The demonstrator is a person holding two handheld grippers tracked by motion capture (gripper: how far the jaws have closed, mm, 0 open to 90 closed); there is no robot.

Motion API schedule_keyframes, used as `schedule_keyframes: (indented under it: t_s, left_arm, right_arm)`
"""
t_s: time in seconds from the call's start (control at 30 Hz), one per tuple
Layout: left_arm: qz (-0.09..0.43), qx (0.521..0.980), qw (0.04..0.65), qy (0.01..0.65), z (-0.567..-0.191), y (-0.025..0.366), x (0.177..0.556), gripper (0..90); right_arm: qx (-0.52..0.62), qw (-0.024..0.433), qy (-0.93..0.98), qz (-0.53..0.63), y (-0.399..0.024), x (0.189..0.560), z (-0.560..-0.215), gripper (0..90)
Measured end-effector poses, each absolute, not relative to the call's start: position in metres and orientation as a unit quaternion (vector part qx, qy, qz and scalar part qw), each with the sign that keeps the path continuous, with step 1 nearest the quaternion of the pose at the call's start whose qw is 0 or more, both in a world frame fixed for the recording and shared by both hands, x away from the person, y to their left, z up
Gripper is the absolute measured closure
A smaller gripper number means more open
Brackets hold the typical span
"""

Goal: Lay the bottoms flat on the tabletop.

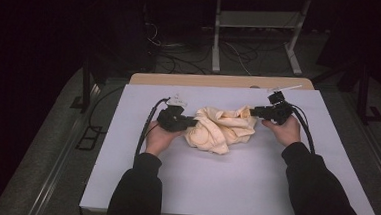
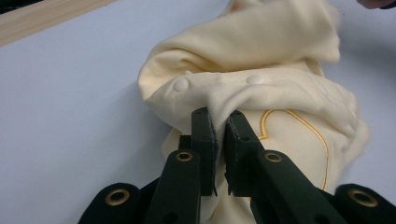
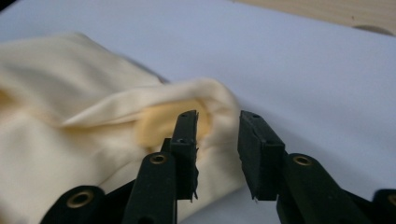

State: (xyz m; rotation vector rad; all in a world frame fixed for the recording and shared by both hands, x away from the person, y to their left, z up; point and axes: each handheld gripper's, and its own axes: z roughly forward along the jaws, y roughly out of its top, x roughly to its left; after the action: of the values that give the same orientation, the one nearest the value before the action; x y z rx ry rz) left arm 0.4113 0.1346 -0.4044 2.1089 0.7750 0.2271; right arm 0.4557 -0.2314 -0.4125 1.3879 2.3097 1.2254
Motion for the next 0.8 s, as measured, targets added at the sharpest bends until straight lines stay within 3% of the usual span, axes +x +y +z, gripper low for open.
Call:
schedule_keyframes:
  t_s: [0.2, 0.43, 0.67, 0.8]
  left_arm:
    - [0.088, 0.841, 0.434, 0.312, -0.407, 0.133, 0.410, 82.1]
    - [0.083, 0.840, 0.434, 0.314, -0.409, 0.133, 0.410, 82.0]
    - [0.080, 0.839, 0.435, 0.317, -0.412, 0.133, 0.410, 81.9]
    - [0.079, 0.839, 0.435, 0.318, -0.413, 0.133, 0.411, 81.9]
  right_arm:
    - [0.424, 0.100, 0.773, 0.461, -0.231, 0.444, -0.391, 53.5]
    - [0.362, 0.076, 0.794, 0.482, -0.217, 0.436, -0.382, 42.8]
    - [0.295, 0.039, 0.814, 0.499, -0.203, 0.430, -0.385, 41.1]
    - [0.269, 0.035, 0.834, 0.481, -0.193, 0.427, -0.386, 44.4]
